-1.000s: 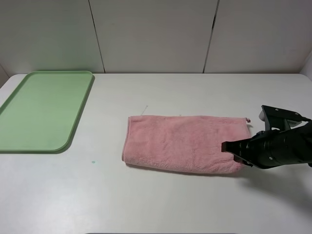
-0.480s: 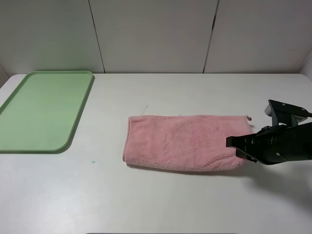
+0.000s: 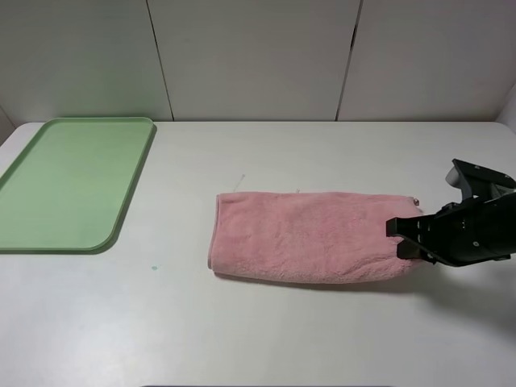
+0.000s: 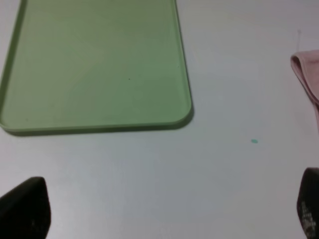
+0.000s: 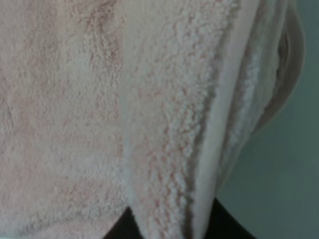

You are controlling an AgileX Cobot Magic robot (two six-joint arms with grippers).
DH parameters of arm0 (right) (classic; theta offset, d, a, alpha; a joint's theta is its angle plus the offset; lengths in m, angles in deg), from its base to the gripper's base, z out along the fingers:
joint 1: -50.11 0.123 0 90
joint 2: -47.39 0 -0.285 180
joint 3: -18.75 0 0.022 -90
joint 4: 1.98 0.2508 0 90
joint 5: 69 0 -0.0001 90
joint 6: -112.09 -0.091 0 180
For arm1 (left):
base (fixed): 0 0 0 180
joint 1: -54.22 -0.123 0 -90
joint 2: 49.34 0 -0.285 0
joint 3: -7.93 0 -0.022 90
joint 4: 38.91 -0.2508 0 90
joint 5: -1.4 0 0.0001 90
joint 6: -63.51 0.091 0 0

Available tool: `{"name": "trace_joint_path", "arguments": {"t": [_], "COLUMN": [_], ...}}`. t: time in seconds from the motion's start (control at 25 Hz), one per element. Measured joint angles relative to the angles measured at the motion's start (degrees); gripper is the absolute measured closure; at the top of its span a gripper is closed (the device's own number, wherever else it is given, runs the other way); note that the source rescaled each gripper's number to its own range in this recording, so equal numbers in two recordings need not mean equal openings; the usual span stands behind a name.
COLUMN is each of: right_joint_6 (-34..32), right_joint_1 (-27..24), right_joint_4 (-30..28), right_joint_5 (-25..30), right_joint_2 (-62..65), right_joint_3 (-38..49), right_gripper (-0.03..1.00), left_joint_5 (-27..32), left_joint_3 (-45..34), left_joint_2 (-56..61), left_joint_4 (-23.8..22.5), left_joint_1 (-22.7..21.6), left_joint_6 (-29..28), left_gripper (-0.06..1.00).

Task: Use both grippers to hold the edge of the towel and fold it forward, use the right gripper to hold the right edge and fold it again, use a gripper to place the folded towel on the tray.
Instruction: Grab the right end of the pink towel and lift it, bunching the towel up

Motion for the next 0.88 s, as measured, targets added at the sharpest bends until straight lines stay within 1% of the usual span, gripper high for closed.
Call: {"name": "trace_joint_path", "arguments": {"t": [0.16,0.28,0.52,0.6,0.68,0.8,0.88], "right_joint_6": [-9.3,-16.0,-27.0,-29.2,-30.2,-30.8,-31.0], "right_joint_1": [-3.2,-5.0,-6.4,-6.4,-6.4,-6.4,-6.1], "right_joint_4": [-12.3,-19.9,-35.2,-39.8,-43.1,-46.3,-47.9], "right_joint_5": [5.0,8.5,19.5,23.6,27.2,30.5,31.4], "right_joint_2": [1.1,4.0,9.3,9.8,9.8,9.8,9.8], "right_joint_3": [-2.3,-4.3,-11.0,-13.3,-15.1,-16.5,-16.8], "right_gripper": [0.87,0.87,0.87,0.87,0.87,0.87,0.87], "left_joint_5": [0.0,0.0,0.0,0.0,0.0,0.0,0.0], "left_joint_3": [0.0,0.0,0.0,0.0,0.0,0.0,0.0], "left_joint_2": [0.0,0.0,0.0,0.0,0.0,0.0,0.0], "left_joint_4": [0.0,0.0,0.0,0.0,0.0,0.0,0.0], "left_joint_1": [0.0,0.0,0.0,0.0,0.0,0.0,0.0], "left_joint_6": [0.0,0.0,0.0,0.0,0.0,0.0,0.0], "left_gripper": [-0.06,-0.06,-0.06,-0.06,-0.06,-0.06,-0.06]}}
